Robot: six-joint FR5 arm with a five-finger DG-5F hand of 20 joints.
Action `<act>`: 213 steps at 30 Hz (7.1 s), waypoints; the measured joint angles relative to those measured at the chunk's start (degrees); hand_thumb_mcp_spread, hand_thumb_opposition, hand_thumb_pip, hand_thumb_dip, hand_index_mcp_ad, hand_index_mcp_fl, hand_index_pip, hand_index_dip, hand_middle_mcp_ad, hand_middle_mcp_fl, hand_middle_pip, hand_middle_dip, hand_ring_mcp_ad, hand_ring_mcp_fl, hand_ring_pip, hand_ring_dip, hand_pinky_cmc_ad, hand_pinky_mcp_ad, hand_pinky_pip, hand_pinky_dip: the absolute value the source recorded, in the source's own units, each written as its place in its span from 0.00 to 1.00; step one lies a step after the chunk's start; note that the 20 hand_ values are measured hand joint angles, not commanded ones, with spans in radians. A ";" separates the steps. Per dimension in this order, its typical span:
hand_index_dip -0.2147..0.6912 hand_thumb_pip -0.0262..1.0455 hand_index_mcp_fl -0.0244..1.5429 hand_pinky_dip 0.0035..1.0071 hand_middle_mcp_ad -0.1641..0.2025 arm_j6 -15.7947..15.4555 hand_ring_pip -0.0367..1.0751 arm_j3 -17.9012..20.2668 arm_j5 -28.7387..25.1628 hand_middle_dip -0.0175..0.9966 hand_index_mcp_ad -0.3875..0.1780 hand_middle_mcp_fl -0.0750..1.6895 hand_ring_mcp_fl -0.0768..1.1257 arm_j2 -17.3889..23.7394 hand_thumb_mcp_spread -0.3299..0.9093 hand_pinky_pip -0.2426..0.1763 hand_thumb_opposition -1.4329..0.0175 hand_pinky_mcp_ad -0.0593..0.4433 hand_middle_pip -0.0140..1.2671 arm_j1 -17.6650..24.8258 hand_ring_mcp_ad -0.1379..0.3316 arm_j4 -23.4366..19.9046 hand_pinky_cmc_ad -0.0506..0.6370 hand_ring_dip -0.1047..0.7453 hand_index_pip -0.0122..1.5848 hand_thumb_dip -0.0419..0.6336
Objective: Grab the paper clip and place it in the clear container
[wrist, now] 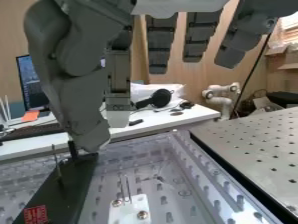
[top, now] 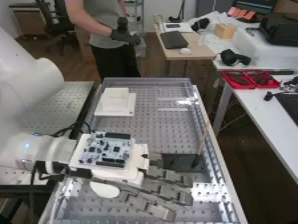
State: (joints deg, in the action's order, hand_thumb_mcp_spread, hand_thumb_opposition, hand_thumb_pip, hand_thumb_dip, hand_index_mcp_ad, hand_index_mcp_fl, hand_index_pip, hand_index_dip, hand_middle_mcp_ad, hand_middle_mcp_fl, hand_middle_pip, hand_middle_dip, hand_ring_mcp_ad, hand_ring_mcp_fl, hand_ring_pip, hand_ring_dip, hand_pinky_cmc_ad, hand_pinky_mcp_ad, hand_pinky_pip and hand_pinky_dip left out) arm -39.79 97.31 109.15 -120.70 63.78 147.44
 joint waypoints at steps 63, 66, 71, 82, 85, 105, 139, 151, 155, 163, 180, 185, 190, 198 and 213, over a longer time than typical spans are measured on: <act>0.44 0.51 0.29 0.18 0.53 -5.01 0.13 -6.35 4.08 0.19 0.21 0.15 0.10 -7.47 0.72 0.51 0.38 0.48 0.12 -0.15 0.56 2.55 0.55 0.19 0.85 0.46; 0.44 0.50 0.29 0.18 0.52 -4.99 0.13 -6.37 4.06 0.19 0.21 0.15 0.10 -7.59 0.72 0.51 0.38 0.48 0.12 -0.13 0.57 2.57 0.55 0.19 0.85 0.46; 0.44 0.51 0.29 0.18 0.53 -4.74 0.13 -6.64 3.90 0.19 0.21 0.15 0.10 -7.87 0.72 0.52 0.38 0.48 0.12 -0.15 0.57 2.70 0.55 0.19 0.86 0.46; 0.42 0.50 0.35 0.18 0.53 -4.68 0.13 -6.87 4.01 0.19 0.21 0.16 0.10 -8.04 0.75 0.52 0.37 0.48 0.12 -0.26 0.57 2.46 0.55 0.19 0.88 0.46; 0.42 0.50 0.37 0.18 0.52 -4.23 0.13 -6.57 4.03 0.19 0.21 0.17 0.10 -7.95 0.75 0.52 0.37 0.48 0.12 -0.24 0.57 1.77 0.55 0.19 0.88 0.46; 0.38 0.45 0.48 0.18 0.51 5.43 0.13 1.29 4.25 0.19 0.22 0.20 0.13 4.88 0.78 0.55 0.34 0.49 0.12 2.73 0.58 -7.92 0.54 0.19 0.77 0.46; 0.42 0.43 0.53 0.18 0.51 11.86 0.13 1.95 2.65 0.19 0.22 0.20 0.13 2.32 0.78 0.55 0.32 0.48 0.12 25.38 0.58 -11.45 0.55 0.19 0.70 0.46; 0.42 0.43 0.54 0.18 0.51 9.72 0.13 -2.41 -4.41 0.20 0.22 0.20 0.13 -1.26 0.78 0.55 0.32 0.49 0.12 30.30 0.58 -6.63 0.55 0.19 0.71 0.46; 0.42 0.43 0.54 0.18 0.51 8.68 0.13 -4.19 -6.53 0.20 0.22 0.20 0.13 -2.94 0.78 0.55 0.32 0.49 0.12 31.51 0.58 -5.17 0.55 0.19 0.71 0.46; 0.42 0.43 0.54 0.18 0.51 8.41 0.13 -6.10 -9.98 0.20 0.22 0.20 0.13 -4.73 0.78 0.55 0.32 0.48 0.12 32.61 0.58 -3.96 0.55 0.19 0.71 0.46; 0.42 0.44 0.34 0.18 0.51 6.51 0.13 -10.14 -8.46 0.20 0.25 0.18 0.12 -7.11 0.73 0.55 0.35 0.49 0.12 32.89 0.58 3.47 0.55 0.19 0.62 0.47; 0.42 0.47 0.26 0.18 0.51 6.51 0.13 -10.60 -8.23 0.20 0.31 0.14 0.09 -7.41 0.68 0.55 0.38 0.49 0.12 32.29 0.58 4.46 0.55 0.19 0.58 0.48; 0.42 0.47 0.23 0.18 0.51 7.69 0.13 -10.54 -8.29 0.20 0.31 0.14 0.09 -7.30 0.67 0.55 0.40 0.49 0.12 31.80 0.58 4.46 0.55 0.19 0.57 0.48; 0.42 0.47 0.21 0.17 0.51 10.87 0.13 -7.83 -7.42 0.20 0.31 0.13 0.08 -0.69 0.66 0.51 0.41 0.48 0.12 29.21 0.58 3.01 0.55 0.19 0.56 0.48; 0.46 0.44 0.27 0.17 0.51 11.87 0.13 -0.92 -14.03 0.20 0.35 0.13 0.08 13.82 0.65 0.51 0.42 0.54 0.12 23.28 0.58 6.26 0.55 0.19 0.35 0.48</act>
State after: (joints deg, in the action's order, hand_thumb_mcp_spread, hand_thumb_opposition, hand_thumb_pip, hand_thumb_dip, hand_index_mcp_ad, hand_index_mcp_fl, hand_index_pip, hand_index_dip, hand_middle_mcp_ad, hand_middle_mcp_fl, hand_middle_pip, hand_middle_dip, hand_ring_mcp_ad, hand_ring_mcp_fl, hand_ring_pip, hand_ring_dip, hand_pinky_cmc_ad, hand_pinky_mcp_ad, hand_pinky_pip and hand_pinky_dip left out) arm -27.92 96.39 95.12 -106.88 87.07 153.70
